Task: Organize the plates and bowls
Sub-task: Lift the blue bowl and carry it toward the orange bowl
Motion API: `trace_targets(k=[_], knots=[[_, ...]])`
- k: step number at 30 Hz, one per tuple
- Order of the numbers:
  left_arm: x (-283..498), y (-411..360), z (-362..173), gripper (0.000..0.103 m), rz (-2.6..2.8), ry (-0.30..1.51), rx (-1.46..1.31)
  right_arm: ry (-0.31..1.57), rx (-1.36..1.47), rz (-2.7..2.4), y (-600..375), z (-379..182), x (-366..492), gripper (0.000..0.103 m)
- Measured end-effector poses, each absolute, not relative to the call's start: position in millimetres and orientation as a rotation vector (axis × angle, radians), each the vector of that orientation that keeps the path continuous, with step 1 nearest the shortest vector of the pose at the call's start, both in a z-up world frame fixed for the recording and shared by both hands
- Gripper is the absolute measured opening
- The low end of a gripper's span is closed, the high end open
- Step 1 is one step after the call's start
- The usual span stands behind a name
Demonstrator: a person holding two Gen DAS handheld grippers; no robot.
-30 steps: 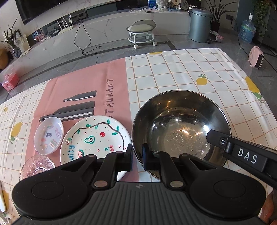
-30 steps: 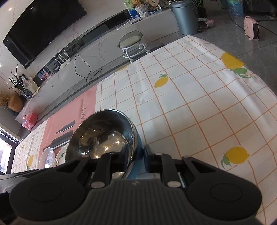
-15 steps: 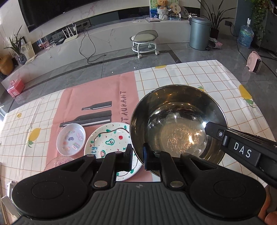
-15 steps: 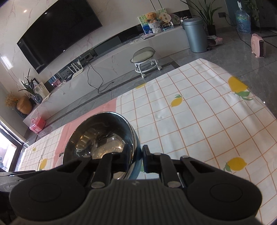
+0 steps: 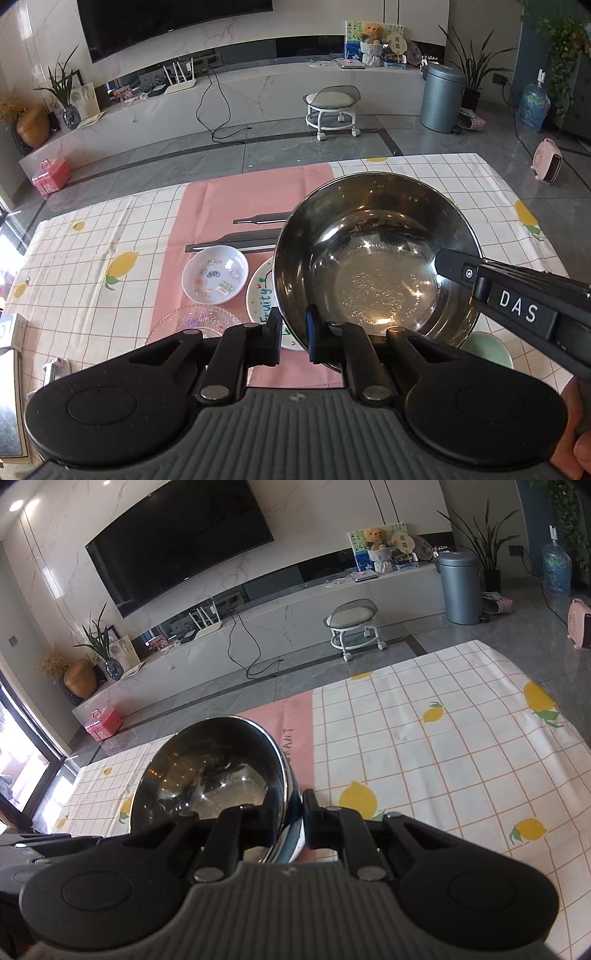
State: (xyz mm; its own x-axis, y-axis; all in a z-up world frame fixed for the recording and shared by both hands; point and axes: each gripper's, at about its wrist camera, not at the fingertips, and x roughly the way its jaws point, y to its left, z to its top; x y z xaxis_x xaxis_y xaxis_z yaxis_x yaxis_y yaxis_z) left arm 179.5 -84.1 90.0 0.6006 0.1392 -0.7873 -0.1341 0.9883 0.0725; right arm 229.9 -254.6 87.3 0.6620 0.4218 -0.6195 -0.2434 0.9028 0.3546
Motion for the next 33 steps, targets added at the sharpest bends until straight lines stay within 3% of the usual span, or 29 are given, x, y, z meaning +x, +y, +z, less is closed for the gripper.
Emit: trace_targets(k=[18, 33], knots=[[99.4, -16.6, 103.4, 0.015, 0.239, 0.942, 0.013, 0.699, -0.027, 0.549, -160.3, 112.1, 138.5, 0.012], [39.4, 21.1, 65.7, 0.017, 0.248, 0.926, -0.097, 0.737, -0.158, 0.627, -117.3, 91.5, 91.2, 0.012]])
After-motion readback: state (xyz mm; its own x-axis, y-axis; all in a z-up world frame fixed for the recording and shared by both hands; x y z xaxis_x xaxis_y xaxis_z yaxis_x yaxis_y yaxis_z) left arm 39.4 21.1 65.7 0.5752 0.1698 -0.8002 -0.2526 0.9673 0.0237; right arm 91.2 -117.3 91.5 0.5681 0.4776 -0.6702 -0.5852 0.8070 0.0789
